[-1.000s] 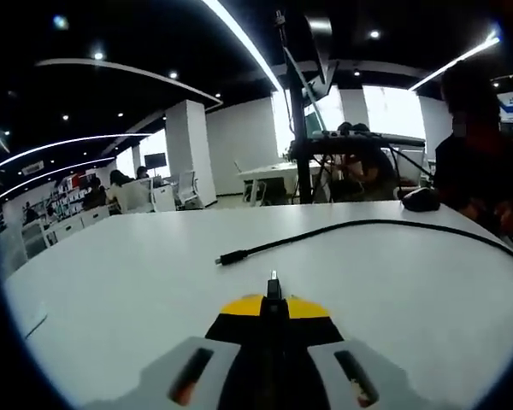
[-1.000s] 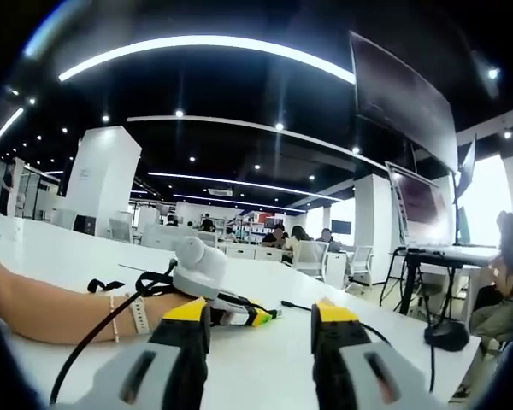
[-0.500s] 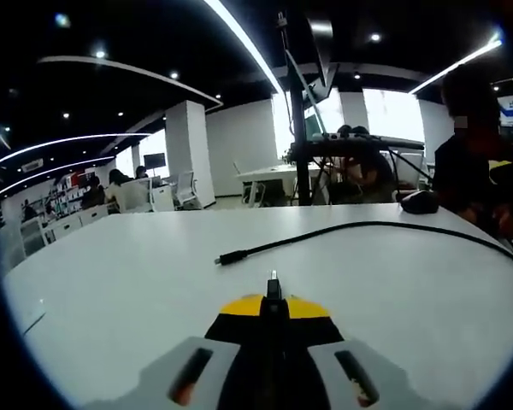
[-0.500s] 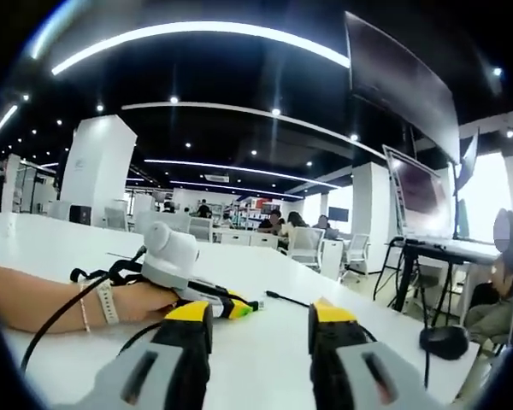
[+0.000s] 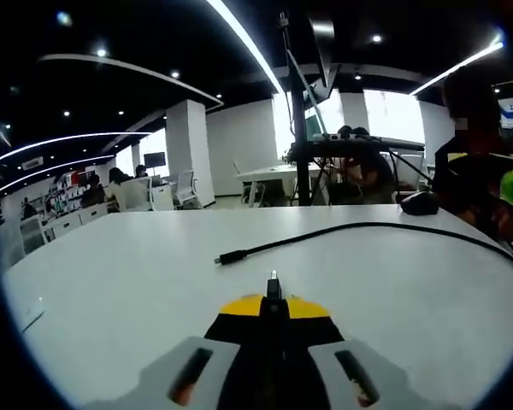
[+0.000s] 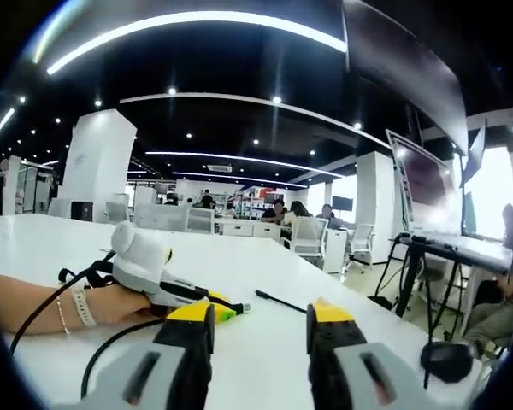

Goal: Find the charging cable on the desk, coil it up and secure with Velcro.

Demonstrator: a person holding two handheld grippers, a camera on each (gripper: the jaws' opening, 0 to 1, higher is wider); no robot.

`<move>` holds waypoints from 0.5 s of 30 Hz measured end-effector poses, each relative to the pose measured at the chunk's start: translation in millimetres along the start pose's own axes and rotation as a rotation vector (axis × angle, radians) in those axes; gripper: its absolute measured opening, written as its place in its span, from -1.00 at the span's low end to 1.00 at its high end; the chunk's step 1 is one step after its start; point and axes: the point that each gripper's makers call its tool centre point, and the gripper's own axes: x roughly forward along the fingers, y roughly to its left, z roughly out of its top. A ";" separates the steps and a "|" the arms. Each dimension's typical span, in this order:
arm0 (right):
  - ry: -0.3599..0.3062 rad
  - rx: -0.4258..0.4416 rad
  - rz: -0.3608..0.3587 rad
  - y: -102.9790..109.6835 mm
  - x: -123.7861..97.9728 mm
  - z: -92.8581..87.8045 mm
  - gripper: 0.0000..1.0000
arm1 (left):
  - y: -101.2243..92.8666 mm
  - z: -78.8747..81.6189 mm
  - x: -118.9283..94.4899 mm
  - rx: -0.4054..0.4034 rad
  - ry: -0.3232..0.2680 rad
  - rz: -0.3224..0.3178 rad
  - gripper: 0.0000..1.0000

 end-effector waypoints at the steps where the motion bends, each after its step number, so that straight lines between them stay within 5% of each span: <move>1: 0.002 0.001 0.002 -0.1 0.6 0.2 -0.15 | 0.0 0.0 0.0 0.000 0.000 0.000 -0.85; 15: 0.056 -0.043 0.052 -14.8 30.1 10.9 -0.13 | 0.6 -1.0 -1.0 -0.007 -0.001 -0.002 -0.85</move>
